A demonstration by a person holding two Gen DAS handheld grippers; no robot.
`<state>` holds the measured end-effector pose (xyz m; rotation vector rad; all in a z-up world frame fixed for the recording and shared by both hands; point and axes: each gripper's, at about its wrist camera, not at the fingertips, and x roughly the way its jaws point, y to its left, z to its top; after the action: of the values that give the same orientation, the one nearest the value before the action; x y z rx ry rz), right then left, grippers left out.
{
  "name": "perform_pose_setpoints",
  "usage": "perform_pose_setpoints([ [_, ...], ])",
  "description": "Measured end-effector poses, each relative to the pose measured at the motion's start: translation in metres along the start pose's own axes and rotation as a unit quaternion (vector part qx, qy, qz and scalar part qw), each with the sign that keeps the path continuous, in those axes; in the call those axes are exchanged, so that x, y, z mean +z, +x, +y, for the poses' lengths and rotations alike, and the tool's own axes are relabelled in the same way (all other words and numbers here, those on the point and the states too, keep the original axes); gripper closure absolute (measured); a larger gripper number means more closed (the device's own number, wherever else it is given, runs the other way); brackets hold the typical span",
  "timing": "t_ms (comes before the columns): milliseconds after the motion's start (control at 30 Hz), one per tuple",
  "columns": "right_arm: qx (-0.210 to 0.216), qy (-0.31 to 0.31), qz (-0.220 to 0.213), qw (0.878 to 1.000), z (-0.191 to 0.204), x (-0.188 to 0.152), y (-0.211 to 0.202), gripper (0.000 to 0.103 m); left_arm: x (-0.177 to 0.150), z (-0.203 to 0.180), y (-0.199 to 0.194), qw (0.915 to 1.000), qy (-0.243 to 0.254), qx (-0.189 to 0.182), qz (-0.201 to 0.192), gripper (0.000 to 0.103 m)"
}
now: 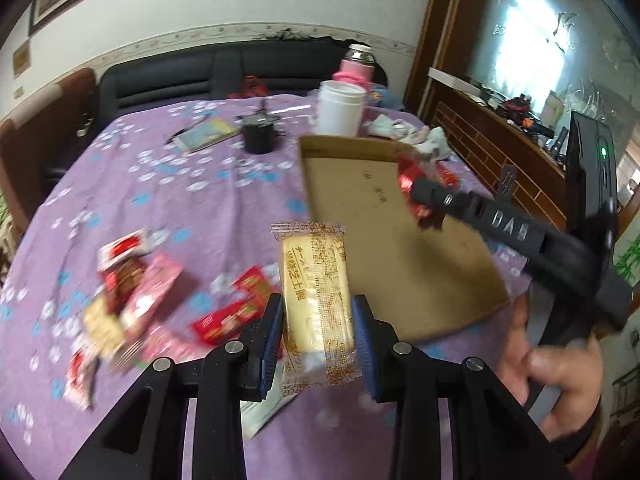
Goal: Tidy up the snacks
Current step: 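Carry the cake bar and red bag over the cardboard tray with both grippers, then open both grippers to drop the cake bar and red bag into the tray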
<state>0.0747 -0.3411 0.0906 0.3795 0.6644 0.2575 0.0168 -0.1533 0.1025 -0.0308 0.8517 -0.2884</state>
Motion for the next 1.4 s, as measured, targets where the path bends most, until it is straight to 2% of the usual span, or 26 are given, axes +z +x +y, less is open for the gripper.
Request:
perform_pose_setpoints([
  [200, -0.029, 0.031, 0.019, 0.999, -0.025, 0.003, 0.011, 0.075, 0.023, -0.039, 0.051, 0.9996, 0.018, -0.019, 0.013, 0.068],
  [367, -0.060, 0.040, 0.042, 0.996, -0.037, -0.001, 0.022, 0.075, 0.020, -0.051, 0.088, 0.9988, 0.014, -0.029, 0.036, 0.068],
  [533, -0.075, 0.039, 0.068, 0.994, -0.038, -0.007, 0.034, 0.075, 0.011, -0.051, 0.107, 0.9984, 0.024, -0.025, 0.046, 0.068],
  [667, -0.096, 0.030, 0.080, 0.992, -0.038, -0.011, 0.041, 0.075, 0.008, -0.048, 0.113, 0.9980, 0.028, -0.023, 0.051, 0.068],
  [867, -0.105, 0.026, 0.094, 0.990, -0.039, -0.015, 0.050, 0.075, 0.005, -0.049, 0.111, 0.9983, 0.035, -0.020, 0.043, 0.068],
  [1400, -0.125, 0.017, 0.096, 0.987, -0.038, -0.017, 0.054, 0.074, 0.002, -0.053, 0.111, 0.9980, 0.052, -0.010, 0.034, 0.068],
])
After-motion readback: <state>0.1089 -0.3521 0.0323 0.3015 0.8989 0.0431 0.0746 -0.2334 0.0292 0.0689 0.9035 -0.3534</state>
